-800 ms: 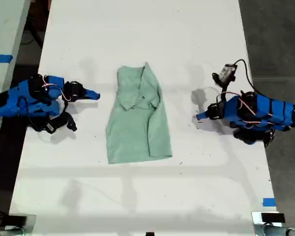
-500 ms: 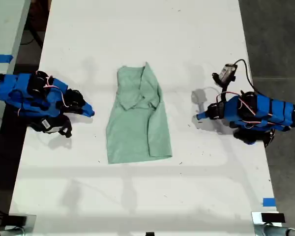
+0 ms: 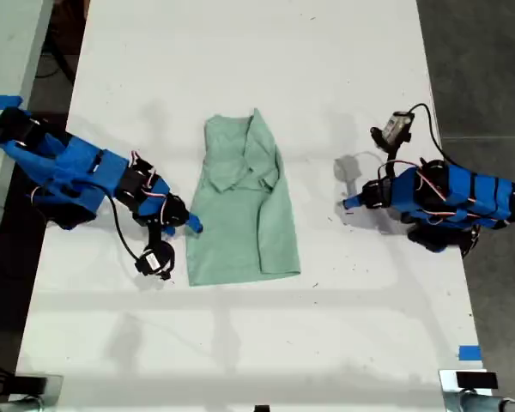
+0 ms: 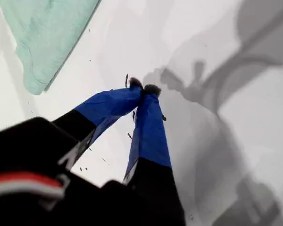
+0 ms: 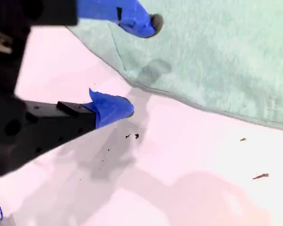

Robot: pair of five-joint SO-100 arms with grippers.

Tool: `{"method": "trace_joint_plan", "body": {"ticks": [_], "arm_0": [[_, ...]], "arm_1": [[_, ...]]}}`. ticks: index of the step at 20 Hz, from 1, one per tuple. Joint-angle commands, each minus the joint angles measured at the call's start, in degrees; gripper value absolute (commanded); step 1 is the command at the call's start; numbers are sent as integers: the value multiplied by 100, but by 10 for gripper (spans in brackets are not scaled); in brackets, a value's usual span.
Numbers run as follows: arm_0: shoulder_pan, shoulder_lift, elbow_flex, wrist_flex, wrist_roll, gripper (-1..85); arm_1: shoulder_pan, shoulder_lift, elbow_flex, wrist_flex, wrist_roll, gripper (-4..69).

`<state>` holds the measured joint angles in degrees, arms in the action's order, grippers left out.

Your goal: Fold t shirt

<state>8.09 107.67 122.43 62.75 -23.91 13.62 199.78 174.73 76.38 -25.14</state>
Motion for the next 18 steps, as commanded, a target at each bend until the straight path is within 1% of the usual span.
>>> {"method": "trace_joint_plan", "body": {"ticks": [1, 3, 4, 5, 6, 8, 9, 10, 11, 12, 18], "arm_0": [[18, -325, -378, -246, -18, 231], [-62, -352, -53, -554, -97, 214], [-123, -290, 167, -721, -105, 179], [-185, -220, 404, -879, -79, 93], [-220, -193, 642, -1063, -79, 52], [-237, -220, 1072, -1564, -70, 47], [-229, -264, 1195, -1758, -70, 54], [-202, -343, 1222, -1872, -26, 40], [-176, -387, 1222, -1925, -18, 7], [-167, -387, 1213, -1942, -53, -3], [-105, 105, 1204, -1784, -62, -3]], "arm_1": [[26, 53, 343, 0, -62, 16], [9, 53, 343, 0, -62, 16], [0, 53, 343, 0, -62, 16], [0, 53, 343, 0, -62, 16], [0, 53, 343, 0, -62, 16], [0, 53, 343, 0, -62, 16], [0, 53, 343, 0, -62, 16], [0, 53, 343, 0, -62, 16], [0, 53, 343, 0, -62, 16], [0, 53, 343, 0, -62, 16], [0, 53, 343, 0, -53, 16]]}}
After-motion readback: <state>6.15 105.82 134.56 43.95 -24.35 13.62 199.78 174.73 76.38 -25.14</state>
